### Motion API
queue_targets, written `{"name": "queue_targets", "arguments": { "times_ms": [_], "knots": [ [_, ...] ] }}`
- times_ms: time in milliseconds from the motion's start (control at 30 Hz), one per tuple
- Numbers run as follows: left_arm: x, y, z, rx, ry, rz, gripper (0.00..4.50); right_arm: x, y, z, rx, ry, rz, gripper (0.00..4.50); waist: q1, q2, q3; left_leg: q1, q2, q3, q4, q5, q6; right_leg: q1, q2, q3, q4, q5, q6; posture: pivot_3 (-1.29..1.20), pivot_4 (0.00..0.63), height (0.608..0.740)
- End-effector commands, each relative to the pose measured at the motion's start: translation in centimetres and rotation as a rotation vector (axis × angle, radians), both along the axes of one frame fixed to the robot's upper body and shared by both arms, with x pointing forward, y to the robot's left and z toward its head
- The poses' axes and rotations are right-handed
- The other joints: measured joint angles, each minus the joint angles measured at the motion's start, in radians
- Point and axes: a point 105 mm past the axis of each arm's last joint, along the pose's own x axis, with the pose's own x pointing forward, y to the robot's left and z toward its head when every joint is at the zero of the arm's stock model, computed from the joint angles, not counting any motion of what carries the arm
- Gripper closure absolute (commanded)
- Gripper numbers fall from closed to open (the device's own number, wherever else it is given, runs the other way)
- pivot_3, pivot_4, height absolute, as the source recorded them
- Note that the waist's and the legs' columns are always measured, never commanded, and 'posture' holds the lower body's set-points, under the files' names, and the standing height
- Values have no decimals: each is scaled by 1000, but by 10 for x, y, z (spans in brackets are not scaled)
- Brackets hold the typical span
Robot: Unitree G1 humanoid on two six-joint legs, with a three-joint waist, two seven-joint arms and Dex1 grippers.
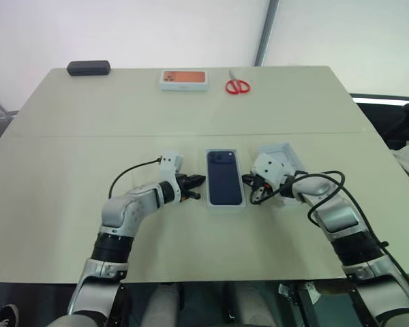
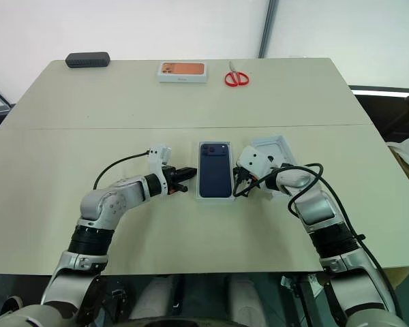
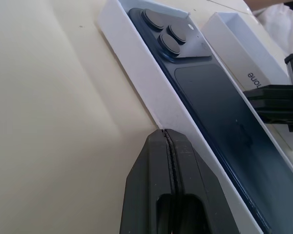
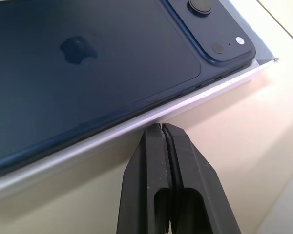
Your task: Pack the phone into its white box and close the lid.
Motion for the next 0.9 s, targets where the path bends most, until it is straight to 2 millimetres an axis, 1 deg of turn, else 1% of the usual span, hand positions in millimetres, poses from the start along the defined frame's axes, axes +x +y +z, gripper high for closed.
{"name": "queue_targets", "arguments": {
  "times_ms": [33, 133, 333, 467, 600, 767, 900],
  "knots": [
    [0, -15, 14, -34, -52, -67, 4465, 0, -6, 17, 15, -48, 8, 4446, 1, 0, 0, 0, 0, 0, 0, 0, 0, 0, 0, 0, 0, 0, 0, 0, 150, 740],
    [2, -23, 14, -43, -55, -74, 4465, -1, -15, 16, 1, -41, -9, 4446, 3, 0, 0, 0, 0, 0, 0, 0, 0, 0, 0, 0, 0, 0, 0, 0, 150, 740],
    [1, -39, 13, -65, -49, -98, 4465, -3, -19, 17, 0, -40, -15, 4446, 2, 0, 0, 0, 0, 0, 0, 0, 0, 0, 0, 0, 0, 0, 0, 0, 150, 740],
    [-1, -45, 11, -67, -47, -108, 4465, -2, -21, 16, -1, -43, -24, 4446, 2, 0, 0, 0, 0, 0, 1, 0, 0, 0, 0, 0, 0, 0, 1, 0, 150, 740],
    [0, -42, 12, -66, -52, -101, 4465, 1, -24, 19, 9, -48, -37, 4446, 1, 0, 0, 0, 0, 0, 1, 0, 0, 0, 0, 0, 0, 0, 1, 0, 150, 740],
    [4, -33, 5, -39, -36, -66, 4465, 1, -20, 19, 12, -47, -27, 4446, 1, 0, 0, 0, 0, 0, 1, 0, 0, 0, 0, 0, 0, 0, 1, 0, 150, 740],
    [6, -27, 6, -38, -45, -48, 4465, 2, -21, 21, 4, -60, -26, 4446, 1, 0, 0, 0, 0, 0, 1, 0, 0, 0, 0, 0, 0, 0, 1, 0, 150, 740]
  ]
}}
